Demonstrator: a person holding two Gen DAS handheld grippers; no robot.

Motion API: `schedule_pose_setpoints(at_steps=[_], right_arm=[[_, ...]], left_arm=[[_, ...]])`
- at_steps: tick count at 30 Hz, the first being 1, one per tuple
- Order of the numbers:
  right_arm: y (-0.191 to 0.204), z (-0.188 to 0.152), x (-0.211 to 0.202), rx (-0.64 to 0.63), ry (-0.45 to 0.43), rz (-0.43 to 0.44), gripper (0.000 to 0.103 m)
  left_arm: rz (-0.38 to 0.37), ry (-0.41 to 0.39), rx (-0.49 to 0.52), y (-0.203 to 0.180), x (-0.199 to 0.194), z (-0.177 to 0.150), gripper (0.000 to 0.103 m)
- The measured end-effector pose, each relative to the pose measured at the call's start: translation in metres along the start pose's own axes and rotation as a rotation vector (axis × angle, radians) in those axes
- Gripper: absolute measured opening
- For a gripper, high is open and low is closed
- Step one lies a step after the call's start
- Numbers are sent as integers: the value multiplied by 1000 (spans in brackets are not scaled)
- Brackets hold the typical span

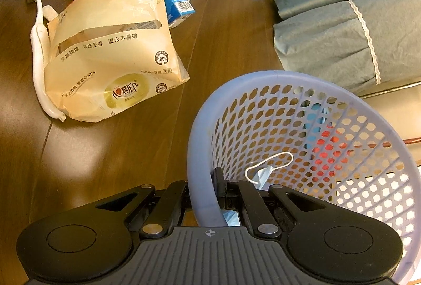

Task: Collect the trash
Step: 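Grasp the red bottle cap with the left tool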

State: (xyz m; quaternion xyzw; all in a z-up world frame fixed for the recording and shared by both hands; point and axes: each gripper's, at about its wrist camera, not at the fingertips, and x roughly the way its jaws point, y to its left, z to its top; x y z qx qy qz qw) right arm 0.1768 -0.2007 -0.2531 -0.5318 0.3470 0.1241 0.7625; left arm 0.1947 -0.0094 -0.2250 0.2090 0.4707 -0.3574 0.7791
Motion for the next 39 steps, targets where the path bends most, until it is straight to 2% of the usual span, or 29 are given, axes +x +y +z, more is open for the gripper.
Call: schedule_pose_setpoints(at_steps=[6, 8, 18, 20, 23, 33, 39], right_arm=[[-2, -3, -1, 13, 2, -4, 0], [-3, -4, -1, 16, 0, -3, 0], [-3, -6, -2, 27, 1, -1, 0], [-2, -7, -3, 27, 1, -1, 0], [-2, -7, -3, 27, 1, -1, 0], [-3, -8, -1, 28, 3, -1, 0], [-3, -8, 1, 24, 6, -2, 0]], left_arm=[[17, 19, -125, 5, 21, 7, 40], [24, 14, -136, 6, 24, 9, 40], [15, 28, -36, 0, 37, 15, 39], [23, 30, -17, -2, 40, 15, 33], [39, 36, -2, -4, 39, 16, 31], [66, 31, 28, 0, 6, 9, 31], [75, -28, 14, 7, -30, 25, 31]])
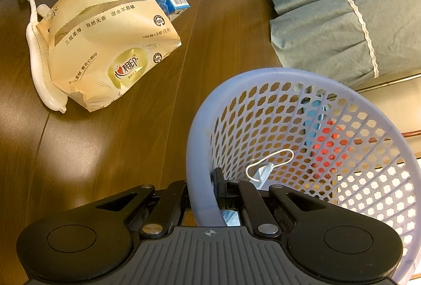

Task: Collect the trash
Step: 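Grasp the red bottle cap with the left tool, then drop the red cap into the wastebasket from the left tool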

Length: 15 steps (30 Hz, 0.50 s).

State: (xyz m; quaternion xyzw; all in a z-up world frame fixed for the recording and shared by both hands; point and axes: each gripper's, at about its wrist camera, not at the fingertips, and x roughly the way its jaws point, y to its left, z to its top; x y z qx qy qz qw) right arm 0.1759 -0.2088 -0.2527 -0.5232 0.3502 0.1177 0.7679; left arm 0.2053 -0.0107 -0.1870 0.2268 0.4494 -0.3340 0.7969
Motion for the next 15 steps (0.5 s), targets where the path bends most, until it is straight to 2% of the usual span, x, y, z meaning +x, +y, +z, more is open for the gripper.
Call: schedule_pose_setpoints(at_steps=[9, 15], right_arm=[[2, -1, 1, -14, 1, 2, 0], [2, -4, -1, -21, -2, 4, 0]], left_arm=[[-11, -132, -48, 10, -28, 59, 31], [-59, -215, -20, -7, -25, 113, 31]])
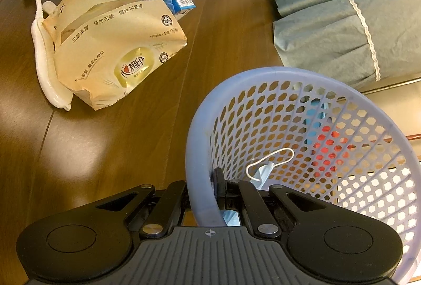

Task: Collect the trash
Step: 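Drop the red cap into the wastebasket from the left tool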

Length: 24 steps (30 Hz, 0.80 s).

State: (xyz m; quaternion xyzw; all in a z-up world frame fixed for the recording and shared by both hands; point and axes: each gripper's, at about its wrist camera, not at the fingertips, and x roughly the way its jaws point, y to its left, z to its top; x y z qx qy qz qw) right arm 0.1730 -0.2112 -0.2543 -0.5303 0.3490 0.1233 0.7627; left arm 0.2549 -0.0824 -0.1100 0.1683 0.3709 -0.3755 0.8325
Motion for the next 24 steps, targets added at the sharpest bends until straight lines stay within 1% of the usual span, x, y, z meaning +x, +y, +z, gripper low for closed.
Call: schedule_pose_setpoints(at_steps=[4, 8, 9, 11, 12, 14, 18, 21, 24], right_arm=[[1, -1, -1, 2, -2, 0, 0], [1, -1, -2, 7, -4, 1, 0], [1, -1, -2, 9, -4, 0, 0], [1, -1, -2, 10, -5, 0, 0], [1, -2, -2, 13, -5, 0, 0], [0, -2, -3, 17, -5, 1, 0], [-2, -3, -3, 26, -7, -2, 0], [-3, -2, -4, 32, -7, -4, 0], [-3, -1, -3, 34, -6, -5, 0]], left_arm=[[-47, -24, 48, -23, 20, 27, 31], [-94, -25, 28, -38, 43, 44, 31], [-108, -33, 13, -41, 49, 48, 33], [-118, -56, -26, -45, 55, 54, 45], [-127, -66, -45, -45, 56, 57, 45], [-123, -75, -58, -44, 52, 58, 45], [-78, -66, -29, -35, 34, 42, 45], [-39, -22, -11, -21, 21, 18, 45], [-5, 23, -13, -6, 6, -14, 45]])
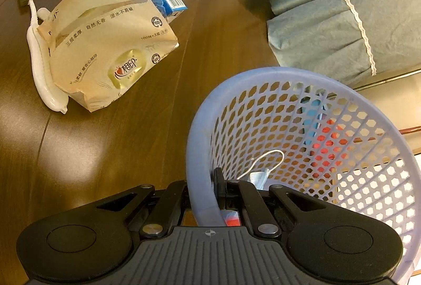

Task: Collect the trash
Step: 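Drop the red cap into the wastebasket from the left tool, then grasp the beige paper bag by its corner with the left tool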

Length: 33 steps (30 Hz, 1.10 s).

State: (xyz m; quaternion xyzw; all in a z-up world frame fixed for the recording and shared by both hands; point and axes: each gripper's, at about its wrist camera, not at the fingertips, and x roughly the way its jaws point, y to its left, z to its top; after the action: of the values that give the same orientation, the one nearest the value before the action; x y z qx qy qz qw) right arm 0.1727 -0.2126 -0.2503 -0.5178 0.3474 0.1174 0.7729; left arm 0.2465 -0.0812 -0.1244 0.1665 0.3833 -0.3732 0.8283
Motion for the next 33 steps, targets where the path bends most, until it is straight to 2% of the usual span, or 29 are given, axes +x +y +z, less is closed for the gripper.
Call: schedule_pose_setpoints(at_steps=[4, 10, 15, 21, 22, 24, 25, 33], right_arm=[[0, 0, 0, -4, 1, -1, 0], [0, -3, -2, -5, 4, 0, 0], [-1, -1, 0, -8, 3, 3, 0], [1, 0, 1, -22, 7, 9, 0], [1, 0, 2, -19, 7, 11, 0], [1, 0, 2, -21, 7, 11, 0], [1, 0, 2, -20, 6, 11, 0], [0, -1, 2, -14, 3, 12, 0]], left_arm=[[43, 62, -22, 20, -19, -45, 45], [55, 123, -88, 31, -32, -98, 45], [25, 166, -9, 17, -24, -126, 45], [-21, 150, -42, 8, -10, -121, 45], [-36, 145, -68, 8, -8, -117, 46], [-54, 137, -121, 9, -3, -111, 59], [-55, 141, -147, 8, 2, -108, 62], [-103, 190, -372, 16, 33, -100, 61]])
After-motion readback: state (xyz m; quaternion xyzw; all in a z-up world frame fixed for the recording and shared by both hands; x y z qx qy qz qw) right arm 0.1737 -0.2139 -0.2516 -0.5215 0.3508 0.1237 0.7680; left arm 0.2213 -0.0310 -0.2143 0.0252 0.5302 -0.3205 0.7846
